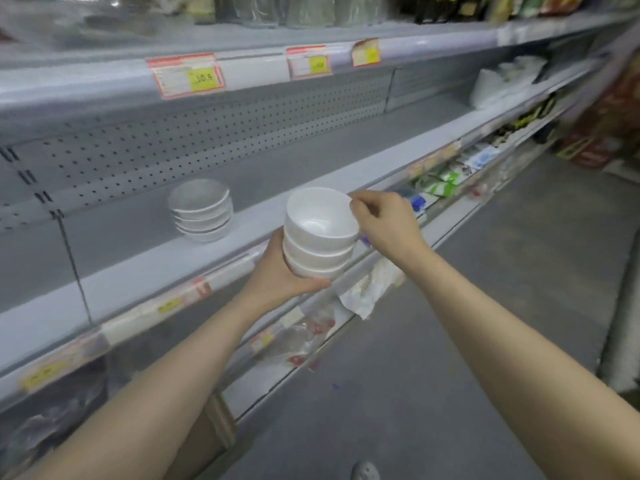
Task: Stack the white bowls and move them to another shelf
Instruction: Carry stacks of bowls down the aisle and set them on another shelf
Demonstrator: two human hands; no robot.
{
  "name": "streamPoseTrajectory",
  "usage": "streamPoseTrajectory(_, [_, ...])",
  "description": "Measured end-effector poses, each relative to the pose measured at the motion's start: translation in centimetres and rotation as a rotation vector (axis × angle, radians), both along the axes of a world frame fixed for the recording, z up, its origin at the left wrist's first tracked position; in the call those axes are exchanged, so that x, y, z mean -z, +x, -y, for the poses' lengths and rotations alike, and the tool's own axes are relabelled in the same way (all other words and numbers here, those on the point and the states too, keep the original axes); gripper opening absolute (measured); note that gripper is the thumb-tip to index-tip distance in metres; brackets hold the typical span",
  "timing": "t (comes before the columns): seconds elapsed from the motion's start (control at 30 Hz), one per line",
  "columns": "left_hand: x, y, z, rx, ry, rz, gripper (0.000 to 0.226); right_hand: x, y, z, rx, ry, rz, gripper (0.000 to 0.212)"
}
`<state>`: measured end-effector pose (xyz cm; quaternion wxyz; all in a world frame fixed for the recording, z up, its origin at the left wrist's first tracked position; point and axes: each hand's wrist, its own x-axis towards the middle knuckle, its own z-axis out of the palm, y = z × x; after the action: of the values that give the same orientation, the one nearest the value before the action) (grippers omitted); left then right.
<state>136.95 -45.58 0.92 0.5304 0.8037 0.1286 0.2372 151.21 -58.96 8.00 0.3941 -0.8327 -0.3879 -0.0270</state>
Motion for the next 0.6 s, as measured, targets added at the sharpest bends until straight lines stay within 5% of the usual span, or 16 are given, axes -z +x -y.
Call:
streamPoseTrajectory(0.17, [0.0, 10.1, 6.4, 0.085, -0.014, 0.023, 0.080, -0.7, 8.7, 7.4, 0.104, -0.042, 0.076, 0.031])
streamPoseTrajectory(0.3, [0.6, 17.7, 10.8, 0.132, -0.034, 0.001, 0.105, -1.3, 14.7, 13.1, 0.164, -0.044, 0.085, 0.026])
streamPoseTrajectory(0.6, [0.5, 32.3, 18.7, 0.327, -0.087, -0.015, 0.092, -1.3, 26.5, 22.6, 0.364, -0.035, 0.065, 0.024])
